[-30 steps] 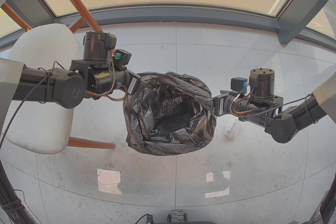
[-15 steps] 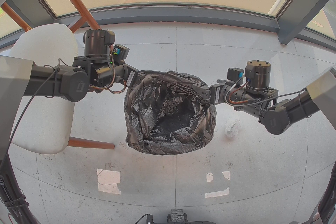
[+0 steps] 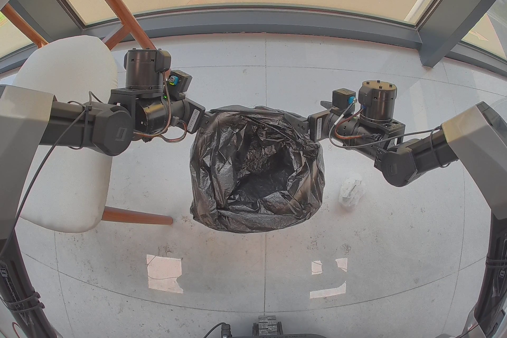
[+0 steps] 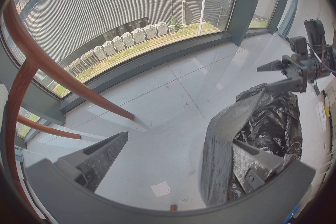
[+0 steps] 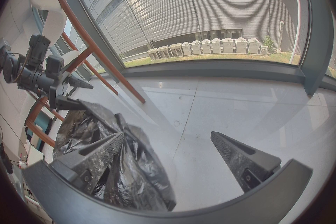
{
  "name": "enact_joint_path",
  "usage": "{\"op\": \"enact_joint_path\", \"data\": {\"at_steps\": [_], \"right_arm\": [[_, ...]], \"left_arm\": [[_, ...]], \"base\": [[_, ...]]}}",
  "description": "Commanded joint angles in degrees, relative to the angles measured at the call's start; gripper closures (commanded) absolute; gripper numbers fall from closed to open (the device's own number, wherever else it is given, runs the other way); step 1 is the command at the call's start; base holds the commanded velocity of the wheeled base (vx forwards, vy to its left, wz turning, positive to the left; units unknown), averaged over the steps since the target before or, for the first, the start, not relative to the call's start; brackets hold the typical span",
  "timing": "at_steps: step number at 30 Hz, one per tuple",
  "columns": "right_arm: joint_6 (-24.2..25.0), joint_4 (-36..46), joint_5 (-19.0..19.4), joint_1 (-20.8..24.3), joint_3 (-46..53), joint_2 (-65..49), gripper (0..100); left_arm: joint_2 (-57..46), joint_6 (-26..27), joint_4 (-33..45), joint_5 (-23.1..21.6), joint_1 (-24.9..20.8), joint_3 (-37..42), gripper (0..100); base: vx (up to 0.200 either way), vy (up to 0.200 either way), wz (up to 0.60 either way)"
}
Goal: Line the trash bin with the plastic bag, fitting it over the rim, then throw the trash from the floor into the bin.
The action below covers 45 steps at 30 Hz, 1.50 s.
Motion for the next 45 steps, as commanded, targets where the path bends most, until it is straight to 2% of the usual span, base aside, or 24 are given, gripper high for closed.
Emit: {"op": "enact_joint_path", "data": {"at_steps": [1, 4, 10, 16, 20, 23, 24, 39, 45], "right_arm": [[0.11, 1.69, 0.47, 1.48, -1.78, -2.05, 0], [0.11, 4.24, 0.82, 3.51, 4.46, -6.89, 0], [-0.68, 3.54, 3.81, 4.74, 18.96, -11.90, 0], [-2.26, 0.28, 3.81, 3.68, 20.80, -9.35, 0], [-2.26, -6.66, 3.90, 2.54, 19.93, -4.60, 0], [-2.17, -8.59, 3.90, 1.92, 18.78, -2.40, 0], [-2.17, -8.51, 3.90, 1.92, 18.34, -2.23, 100], [-2.08, -7.63, 3.99, 2.63, 7.09, 0.94, 100], [-2.00, -1.21, 3.99, 2.71, -0.47, 1.38, 100]], "left_arm": [[0.00, -0.08, -0.59, 0.01, -0.26, 1.05, 0], [0.00, -0.08, -1.46, -0.08, -0.43, 1.49, 0], [-0.53, -0.16, -1.82, -0.25, -1.93, 2.72, 0], [-0.62, -0.16, -3.40, -0.25, -2.81, 5.27, 0], [-0.70, -0.08, -4.36, -0.34, -3.33, 6.59, 0], [-0.88, 0.01, -4.36, -0.34, -3.51, 6.85, 0], [-0.88, 0.01, -4.36, -0.34, -3.51, 6.85, 0], [-0.97, -0.16, -5.42, -0.34, -3.16, 6.24, 0], [-1.93, -0.08, -5.51, -0.25, -2.81, 6.85, 0]], "base": [[0.000, 0.000, 0.00], [0.000, 0.000, 0.00], [0.000, 0.000, 0.00], [0.000, 0.000, 0.00], [0.000, 0.000, 0.00], [0.000, 0.000, 0.00], [0.000, 0.000, 0.00], [0.000, 0.000, 0.00], [0.000, 0.000, 0.00]]}}
